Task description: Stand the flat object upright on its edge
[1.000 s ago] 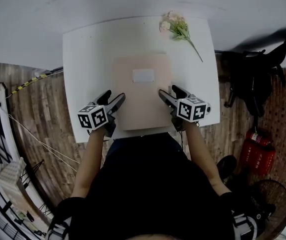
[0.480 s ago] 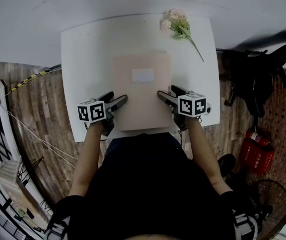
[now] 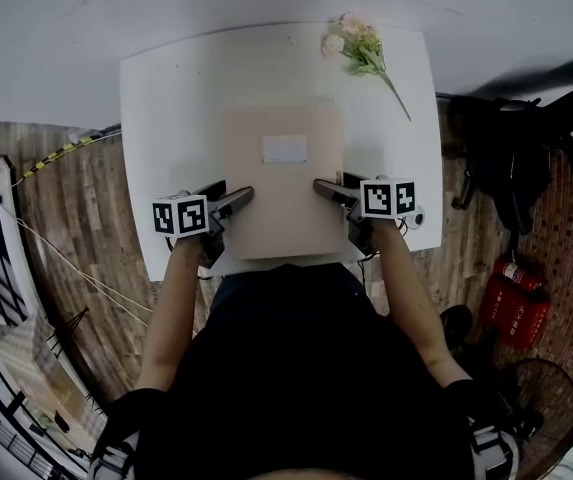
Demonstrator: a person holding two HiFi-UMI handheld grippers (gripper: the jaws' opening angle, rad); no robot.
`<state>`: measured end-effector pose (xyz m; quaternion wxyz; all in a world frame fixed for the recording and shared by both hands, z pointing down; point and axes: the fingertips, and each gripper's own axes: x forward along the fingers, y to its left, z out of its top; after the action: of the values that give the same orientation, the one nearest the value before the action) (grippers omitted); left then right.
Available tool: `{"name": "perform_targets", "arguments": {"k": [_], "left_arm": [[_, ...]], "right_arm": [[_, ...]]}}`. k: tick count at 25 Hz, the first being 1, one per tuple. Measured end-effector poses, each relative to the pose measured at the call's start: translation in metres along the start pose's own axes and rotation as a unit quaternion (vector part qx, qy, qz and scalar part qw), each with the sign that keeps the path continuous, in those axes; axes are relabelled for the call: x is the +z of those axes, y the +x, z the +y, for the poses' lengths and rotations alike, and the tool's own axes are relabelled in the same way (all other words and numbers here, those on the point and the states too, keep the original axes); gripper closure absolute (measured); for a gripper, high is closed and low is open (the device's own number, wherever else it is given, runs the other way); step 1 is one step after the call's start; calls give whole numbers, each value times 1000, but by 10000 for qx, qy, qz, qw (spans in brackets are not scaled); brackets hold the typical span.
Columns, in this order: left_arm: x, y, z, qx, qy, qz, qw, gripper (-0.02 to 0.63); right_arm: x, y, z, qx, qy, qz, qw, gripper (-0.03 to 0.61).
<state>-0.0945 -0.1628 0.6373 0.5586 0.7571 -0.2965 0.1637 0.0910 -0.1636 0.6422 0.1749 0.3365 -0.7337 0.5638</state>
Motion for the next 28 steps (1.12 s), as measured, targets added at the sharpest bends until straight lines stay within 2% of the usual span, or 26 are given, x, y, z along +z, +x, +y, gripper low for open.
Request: {"name": "perform_targets", "arguments": {"k": [7,9,11,15,22,28], "left_arm": [[-1,1,2,46,32,172,9998,249],[-2,2,0,-5,-27,213,9998,254],[-3,2,-2,-73,-145,210,9996,290],[-3,1,-3,0,-159,273,9995,295],[5,-11,-21,107,165,259,9995,296],[20,-29,-37,103,366,-21,9993,296]], "right_arm": [[0,2,-1,-61,-11,185,9998,255],[-1,1,-1,-67,-9,228,9997,256],[-1,1,-1,-63,2,284,9996,256],[0,-1,2,-115,-25,433,9990,256],[14,-14,21,-170,-577,485,9970,256],[29,-27,43,-134,-758,184,9969,258]]}}
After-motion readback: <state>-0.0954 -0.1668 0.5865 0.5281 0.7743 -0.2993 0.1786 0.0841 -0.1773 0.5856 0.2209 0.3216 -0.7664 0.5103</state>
